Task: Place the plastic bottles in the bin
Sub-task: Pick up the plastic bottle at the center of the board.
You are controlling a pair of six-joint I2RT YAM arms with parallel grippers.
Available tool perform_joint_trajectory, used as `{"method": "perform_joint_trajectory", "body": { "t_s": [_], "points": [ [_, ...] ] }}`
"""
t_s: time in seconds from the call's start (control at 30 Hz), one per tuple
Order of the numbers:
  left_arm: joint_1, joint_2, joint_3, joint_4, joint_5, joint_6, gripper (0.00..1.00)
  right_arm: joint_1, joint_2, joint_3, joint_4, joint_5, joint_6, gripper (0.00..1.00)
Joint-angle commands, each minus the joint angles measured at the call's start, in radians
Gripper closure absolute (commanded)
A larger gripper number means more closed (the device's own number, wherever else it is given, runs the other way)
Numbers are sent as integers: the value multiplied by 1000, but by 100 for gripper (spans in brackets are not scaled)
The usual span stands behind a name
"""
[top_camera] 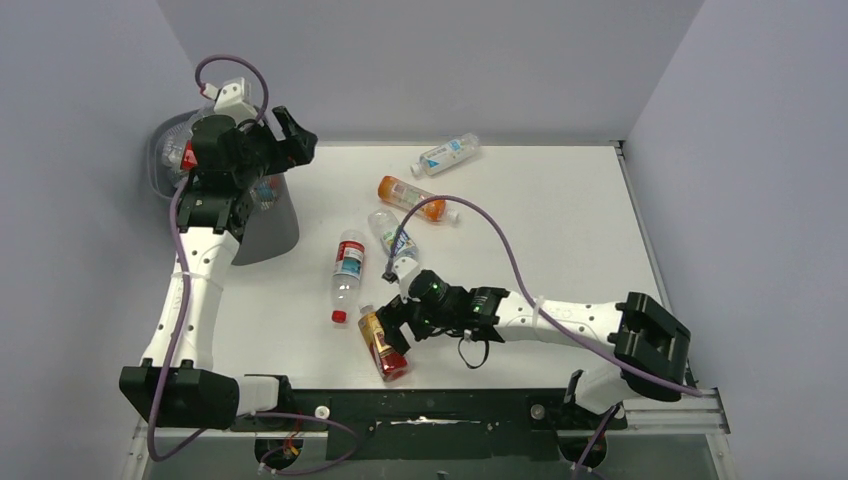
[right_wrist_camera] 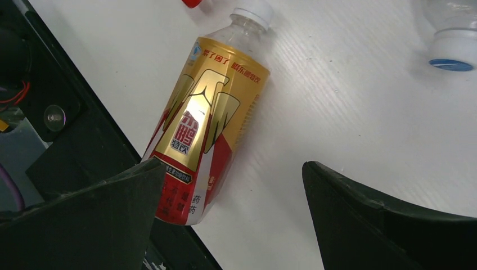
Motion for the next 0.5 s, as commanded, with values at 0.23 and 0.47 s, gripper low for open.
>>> {"method": "perform_joint_trajectory", "body": {
  "t_s": [0.23, 0.47],
  "points": [
    [-50, -30, -28, 43, -41, 7, 16, 88, 150, 119, 42, -47, -19, 2],
    [-77, -30, -38, 38, -45, 4, 16, 135, 255, 198, -16, -43, -37, 2]
  ]
}}
